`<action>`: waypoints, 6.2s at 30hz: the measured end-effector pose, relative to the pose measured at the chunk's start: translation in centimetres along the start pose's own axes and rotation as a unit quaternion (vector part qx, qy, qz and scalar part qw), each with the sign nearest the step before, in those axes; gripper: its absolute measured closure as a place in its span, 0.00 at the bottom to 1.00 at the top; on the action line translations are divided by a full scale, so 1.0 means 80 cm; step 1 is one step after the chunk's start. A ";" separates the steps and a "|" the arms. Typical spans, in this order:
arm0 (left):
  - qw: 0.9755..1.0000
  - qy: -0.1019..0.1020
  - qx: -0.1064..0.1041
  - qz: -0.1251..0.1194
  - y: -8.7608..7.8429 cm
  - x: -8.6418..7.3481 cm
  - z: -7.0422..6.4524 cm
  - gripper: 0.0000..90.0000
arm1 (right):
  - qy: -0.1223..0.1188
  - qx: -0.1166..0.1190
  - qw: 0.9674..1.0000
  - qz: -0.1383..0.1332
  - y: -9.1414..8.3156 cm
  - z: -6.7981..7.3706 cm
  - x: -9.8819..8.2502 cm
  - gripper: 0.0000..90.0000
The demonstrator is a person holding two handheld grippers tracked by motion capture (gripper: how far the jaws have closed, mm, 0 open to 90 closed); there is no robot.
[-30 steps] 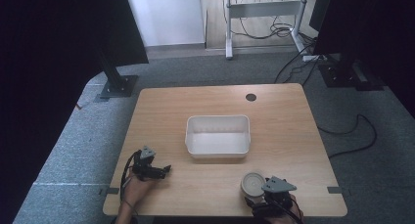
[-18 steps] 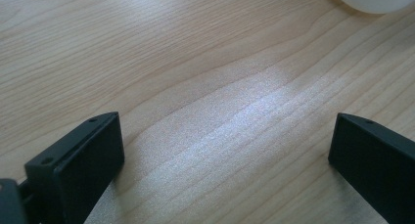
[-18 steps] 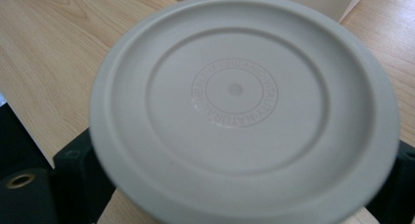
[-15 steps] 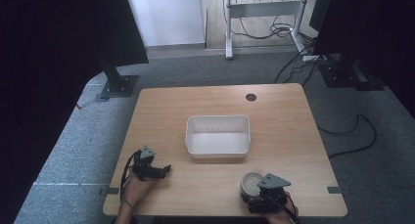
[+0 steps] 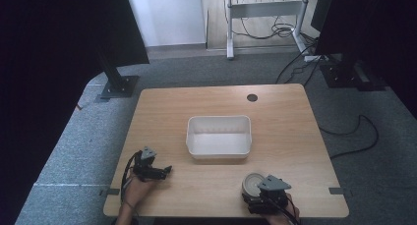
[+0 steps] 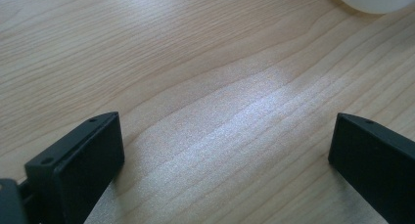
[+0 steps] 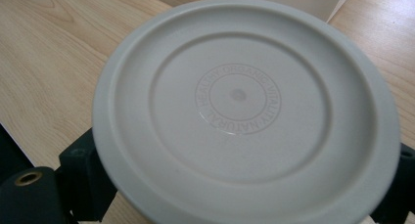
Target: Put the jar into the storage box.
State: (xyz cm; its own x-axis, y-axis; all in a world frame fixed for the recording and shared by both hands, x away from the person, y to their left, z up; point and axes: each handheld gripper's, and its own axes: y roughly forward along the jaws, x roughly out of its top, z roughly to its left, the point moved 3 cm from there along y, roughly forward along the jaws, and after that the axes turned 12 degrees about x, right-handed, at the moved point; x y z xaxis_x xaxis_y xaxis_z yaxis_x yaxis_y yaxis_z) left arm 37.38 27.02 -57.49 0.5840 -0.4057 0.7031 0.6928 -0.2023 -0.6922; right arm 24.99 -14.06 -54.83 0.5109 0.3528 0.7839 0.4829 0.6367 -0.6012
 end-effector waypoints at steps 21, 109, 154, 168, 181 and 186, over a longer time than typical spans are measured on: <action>1.000 0.000 0.000 0.000 0.000 0.000 0.000 0.00 | 0.000 0.002 1.000 -0.010 0.007 -0.004 0.030 0.10; 1.000 0.001 -0.003 0.000 0.001 0.001 0.001 0.00 | -0.028 -0.005 0.999 -0.016 0.109 -0.018 0.167 0.10; 1.000 0.004 -0.005 -0.001 0.001 0.001 0.001 0.00 | -0.026 -0.009 1.000 0.009 0.198 -0.034 0.180 0.10; 1.000 0.004 -0.005 -0.001 0.001 0.001 0.001 0.00 | -0.012 -0.004 1.000 0.010 0.207 -0.042 0.179 0.10; 1.000 0.004 -0.005 -0.001 0.001 0.001 0.001 0.00 | -0.006 0.009 1.000 0.022 0.207 -0.045 0.180 0.08; 1.000 0.004 -0.005 -0.001 0.002 0.001 0.001 0.00 | -0.014 0.012 1.000 0.022 0.205 -0.043 0.182 0.01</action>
State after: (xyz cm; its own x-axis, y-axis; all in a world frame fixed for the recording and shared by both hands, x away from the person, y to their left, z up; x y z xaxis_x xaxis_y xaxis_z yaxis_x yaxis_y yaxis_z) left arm 37.57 27.05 -57.49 0.5796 -0.4127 0.7027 0.6890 -0.2123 -0.6930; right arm 42.80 -0.85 -53.82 0.5109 0.3999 0.7610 0.4422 0.6368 -0.6316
